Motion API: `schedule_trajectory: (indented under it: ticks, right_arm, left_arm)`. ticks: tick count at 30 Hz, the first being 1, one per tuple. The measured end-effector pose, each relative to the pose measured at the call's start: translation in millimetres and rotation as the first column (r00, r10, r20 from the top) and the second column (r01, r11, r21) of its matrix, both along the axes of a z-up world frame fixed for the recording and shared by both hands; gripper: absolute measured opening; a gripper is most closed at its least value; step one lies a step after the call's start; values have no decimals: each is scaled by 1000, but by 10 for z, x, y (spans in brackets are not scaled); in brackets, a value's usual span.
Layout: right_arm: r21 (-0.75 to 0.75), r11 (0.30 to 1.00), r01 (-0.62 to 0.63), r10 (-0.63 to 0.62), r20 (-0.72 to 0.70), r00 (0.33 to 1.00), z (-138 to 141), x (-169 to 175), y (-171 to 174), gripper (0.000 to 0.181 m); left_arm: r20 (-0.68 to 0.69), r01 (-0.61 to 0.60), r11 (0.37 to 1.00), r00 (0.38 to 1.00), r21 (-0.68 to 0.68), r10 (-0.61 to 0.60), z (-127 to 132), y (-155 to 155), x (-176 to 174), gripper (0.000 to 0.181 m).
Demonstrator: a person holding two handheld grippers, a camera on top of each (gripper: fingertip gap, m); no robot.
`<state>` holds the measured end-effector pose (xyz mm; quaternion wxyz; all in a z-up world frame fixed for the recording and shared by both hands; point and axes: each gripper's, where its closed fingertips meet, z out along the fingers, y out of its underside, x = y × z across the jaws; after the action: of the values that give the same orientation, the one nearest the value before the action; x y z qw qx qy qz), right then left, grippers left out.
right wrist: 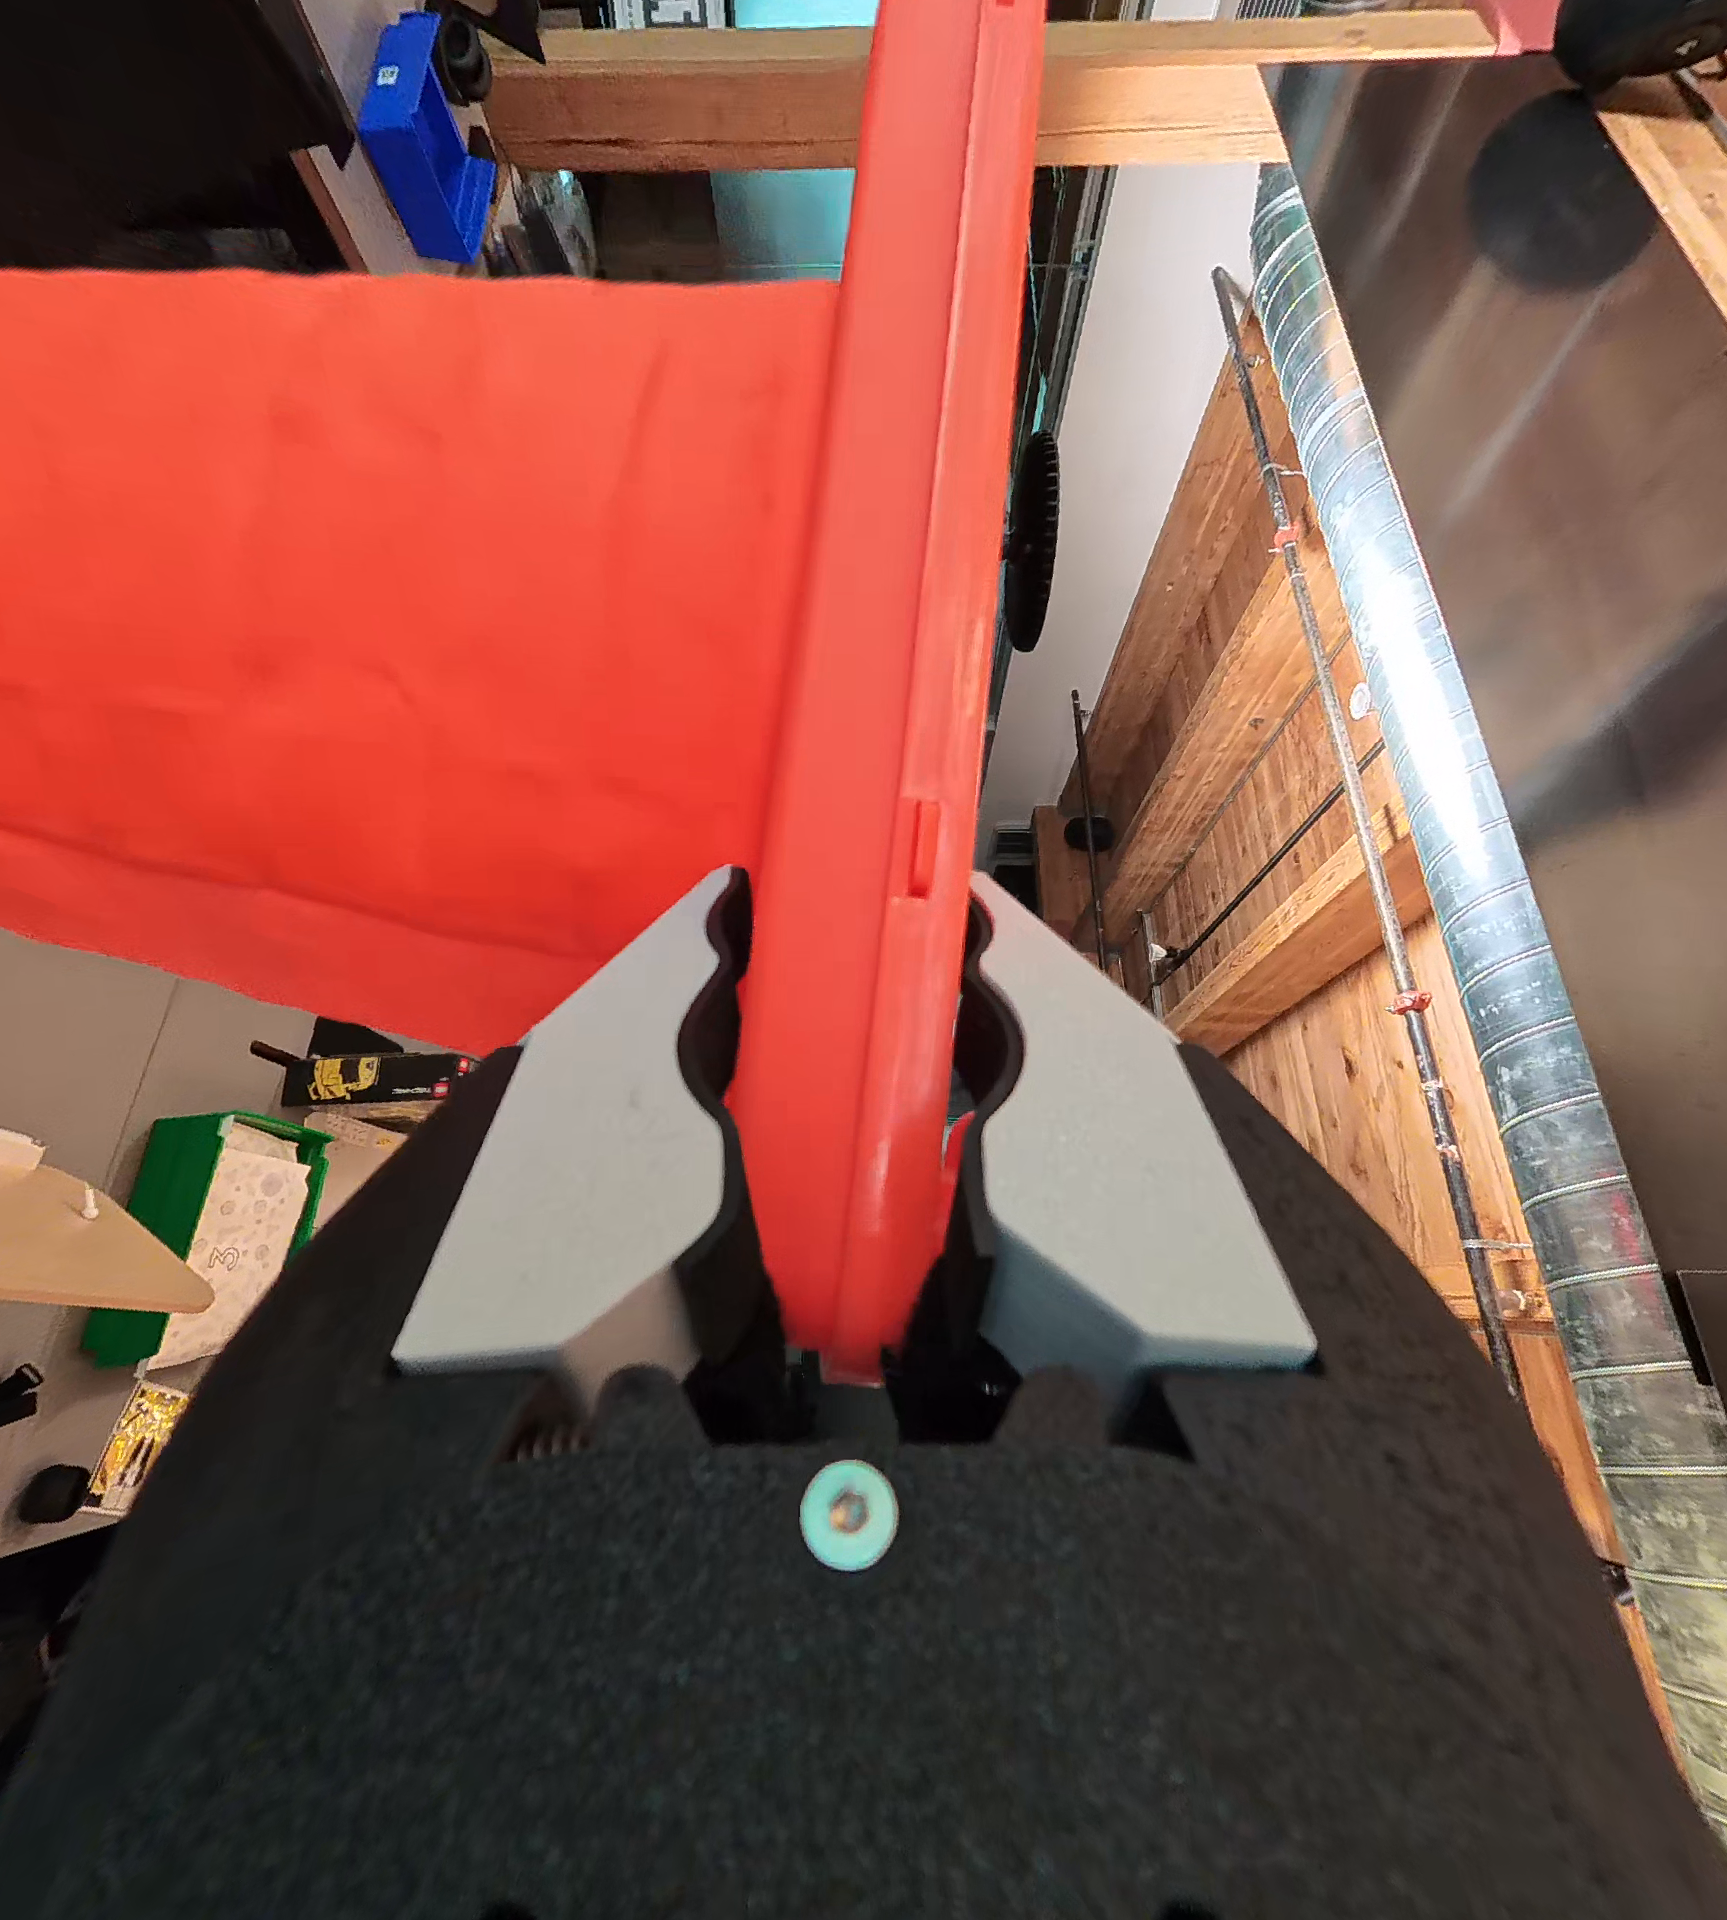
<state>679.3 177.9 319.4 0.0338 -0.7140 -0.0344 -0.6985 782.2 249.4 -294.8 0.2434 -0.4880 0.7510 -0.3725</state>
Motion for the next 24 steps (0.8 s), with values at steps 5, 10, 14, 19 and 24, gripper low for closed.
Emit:
schedule_trajectory:
  ticks: [5,10,14,19,24]
  right_arm:
    - [-19,1000,0,1,25,1000,-35,-128,143,36]
    - [-51,999,-11,13,41,999,-61,-209,319,36]
    - [-70,997,-23,26,51,998,-38,-144,420,36]
    - [-59,998,-22,24,36,999,-29,63,372,37]
    - [-25,1000,4,-4,2,1000,112,323,190,37]
  left_arm:
    - [-21,49,999,999,-3,-49,-16,-140,68,76]
    - [-12,83,996,996,-18,-83,-12,-217,152,69]
    - [4,82,996,997,-28,-82,29,-227,258,62]
    - [22,67,997,998,-37,-66,15,-219,377,72]
    - [122,108,993,987,-55,-100,88,-230,428,77]
